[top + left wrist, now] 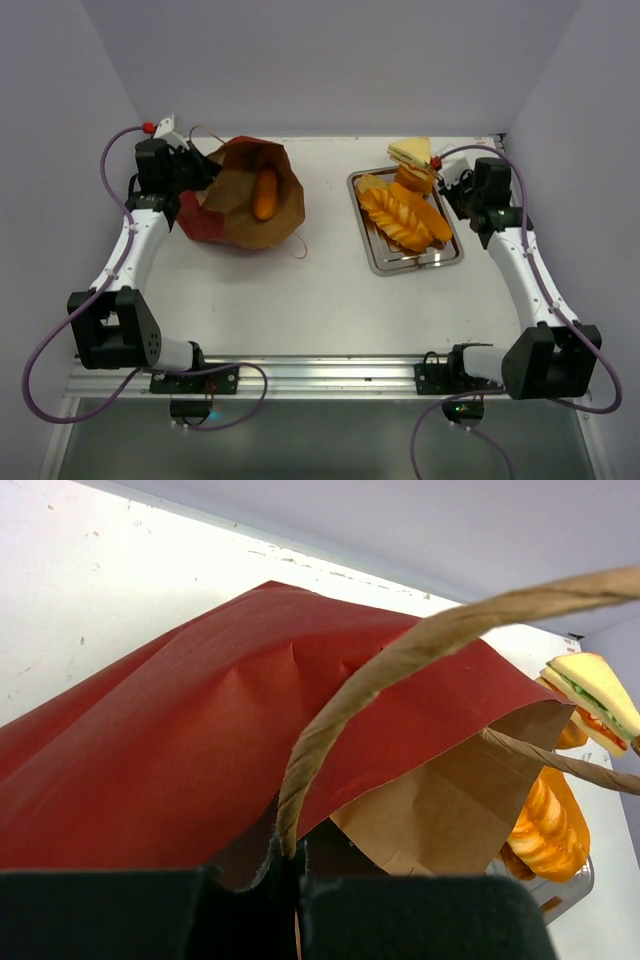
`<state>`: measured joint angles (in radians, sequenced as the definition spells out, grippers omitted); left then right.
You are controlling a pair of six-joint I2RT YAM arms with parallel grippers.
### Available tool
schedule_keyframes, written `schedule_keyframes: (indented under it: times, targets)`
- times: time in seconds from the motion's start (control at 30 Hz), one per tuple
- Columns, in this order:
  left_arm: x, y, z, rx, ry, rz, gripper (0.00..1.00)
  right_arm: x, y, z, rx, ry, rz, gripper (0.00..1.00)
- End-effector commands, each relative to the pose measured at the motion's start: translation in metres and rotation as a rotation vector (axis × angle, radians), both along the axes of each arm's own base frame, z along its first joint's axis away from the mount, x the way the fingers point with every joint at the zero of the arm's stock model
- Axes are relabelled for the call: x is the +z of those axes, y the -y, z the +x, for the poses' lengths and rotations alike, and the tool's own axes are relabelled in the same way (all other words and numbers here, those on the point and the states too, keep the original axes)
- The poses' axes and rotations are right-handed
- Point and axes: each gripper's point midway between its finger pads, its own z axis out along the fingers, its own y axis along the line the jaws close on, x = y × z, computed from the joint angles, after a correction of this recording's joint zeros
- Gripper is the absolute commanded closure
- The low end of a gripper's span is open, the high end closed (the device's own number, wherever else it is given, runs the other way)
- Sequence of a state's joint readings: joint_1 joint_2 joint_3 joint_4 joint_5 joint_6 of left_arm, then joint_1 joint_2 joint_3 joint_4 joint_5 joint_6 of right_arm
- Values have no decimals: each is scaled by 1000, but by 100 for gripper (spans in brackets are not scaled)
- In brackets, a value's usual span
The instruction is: Take the fake bread out of the paper bag
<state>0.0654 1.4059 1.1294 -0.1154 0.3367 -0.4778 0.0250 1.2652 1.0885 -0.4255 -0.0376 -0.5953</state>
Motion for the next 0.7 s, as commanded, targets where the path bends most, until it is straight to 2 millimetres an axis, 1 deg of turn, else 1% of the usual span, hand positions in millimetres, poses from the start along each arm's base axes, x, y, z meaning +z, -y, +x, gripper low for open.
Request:
schedule_keyframes:
  times: [0.0,0.03,0.13,0.33,0.5,0.67]
  targets:
    - [4,-1,-1,-12,29,6,100,19,4,-1,-1,89,-20,100]
    - [6,-1,-2,-13,34,7,100,12,5,-5,-6,76,-23,100]
    - [6,-2,-3,-12,33,17,100,3,7,-12,-14,59,-27,100]
    - [7,-1,-4,-17,36,14,100,-3,10,-20,-29,51,-30,100]
    - [8,-1,-4,-18,39,12,100,-11,10,-21,-31,31,-27,100]
    - [9,-1,-5,-19,43,15,100,-12,9,-20,-37,27,-16,100]
